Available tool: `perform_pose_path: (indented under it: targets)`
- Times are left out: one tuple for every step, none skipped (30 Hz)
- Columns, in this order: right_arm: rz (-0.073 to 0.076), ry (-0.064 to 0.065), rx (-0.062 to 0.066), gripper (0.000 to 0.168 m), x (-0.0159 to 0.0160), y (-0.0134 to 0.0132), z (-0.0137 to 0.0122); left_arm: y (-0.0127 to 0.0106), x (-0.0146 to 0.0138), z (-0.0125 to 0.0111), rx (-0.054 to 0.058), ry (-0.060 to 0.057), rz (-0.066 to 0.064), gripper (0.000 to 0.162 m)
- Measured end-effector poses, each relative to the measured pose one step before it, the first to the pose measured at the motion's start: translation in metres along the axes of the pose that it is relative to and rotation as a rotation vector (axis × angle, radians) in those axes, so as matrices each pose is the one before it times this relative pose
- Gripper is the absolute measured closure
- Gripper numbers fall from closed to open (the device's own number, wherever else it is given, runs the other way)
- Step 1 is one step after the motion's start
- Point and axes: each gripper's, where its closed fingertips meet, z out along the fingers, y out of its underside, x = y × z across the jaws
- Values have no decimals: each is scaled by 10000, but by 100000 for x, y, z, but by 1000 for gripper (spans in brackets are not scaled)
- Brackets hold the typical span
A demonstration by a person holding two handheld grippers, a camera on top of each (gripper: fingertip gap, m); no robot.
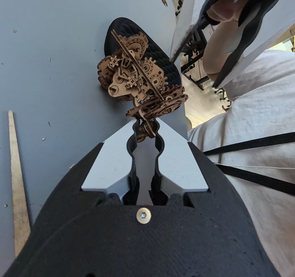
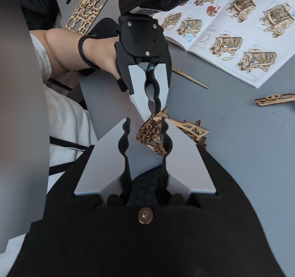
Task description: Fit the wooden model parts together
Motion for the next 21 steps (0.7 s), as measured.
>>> perform_pose_path:
  targets:
    - [58, 663, -29, 127, 532, 184, 210, -31, -9, -8, 39, 40, -58, 148]
    - [1, 595, -72, 125, 378, 239, 255, -38, -53, -31, 37, 25, -56, 148]
    - [-4, 463, -127, 123, 128, 263, 240, -67, -55, -38, 45, 39, -76, 148]
    - [-6, 409, -119, 122, 47, 163, 184, -84, -59, -51, 52, 32, -43, 148]
    - [-19, 350, -86, 120, -4, 76, 113, -84, -150, -53, 43, -23, -14, 148]
    - [-122, 284, -55, 118, -100, -31, 30, -85, -167, -52, 44, -41, -26, 148]
    - [-217, 297, -119, 118, 23, -7, -41, -72, -133, -58, 41, -54, 11, 148]
    - [-218, 535, -197, 118, 562, 83, -114, -16, -189, -48, 8, -92, 55, 148]
    - [-258, 582, -146, 118, 853, 31, -193, -10, -195, -51, -3, -75, 47, 148]
    - [-438, 228, -88, 119, 447, -13, -202, -52, -156, -32, 33, -16, 8, 148]
    - [-397, 151, -74, 121, 563, 156, -224, -43, -123, -26, 32, 47, -64, 148]
    - [-270, 218, -59, 122, 964, 225, -226, -13, -68, -26, 26, 109, -150, 148]
    - [-426, -157, -29, 122, 490, 228, -112, 15, 38, -25, 22, 168, -142, 148]
    - [-607, -401, 109, 121, 82, 239, 21, 10, -26, -29, 45, 120, -108, 148]
    - [-485, -210, 158, 122, 381, 367, 120, -5, -98, -46, 41, 69, -95, 148]
    - [-5, -82, 113, 123, 730, 578, 184, 1, -84, -45, 24, 47, -49, 148]
    - [667, -218, 236, 124, 772, 319, 219, 1, -124, -52, 21, 1, -31, 148]
    - [1027, -648, 415, 124, 229, -110, 168, -31, -92, -49, 20, -20, -17, 148]
    - [1054, -916, 527, 124, -214, -341, 19, -73, -63, -35, 31, -37, 19, 148]
    - [924, -895, 464, 126, -328, -308, -97, -54, -8, -17, 20, -40, 35, 148]
    - [599, -568, 279, 131, -94, -14, -115, -25, 9, 17, -1, -22, 26, 148]
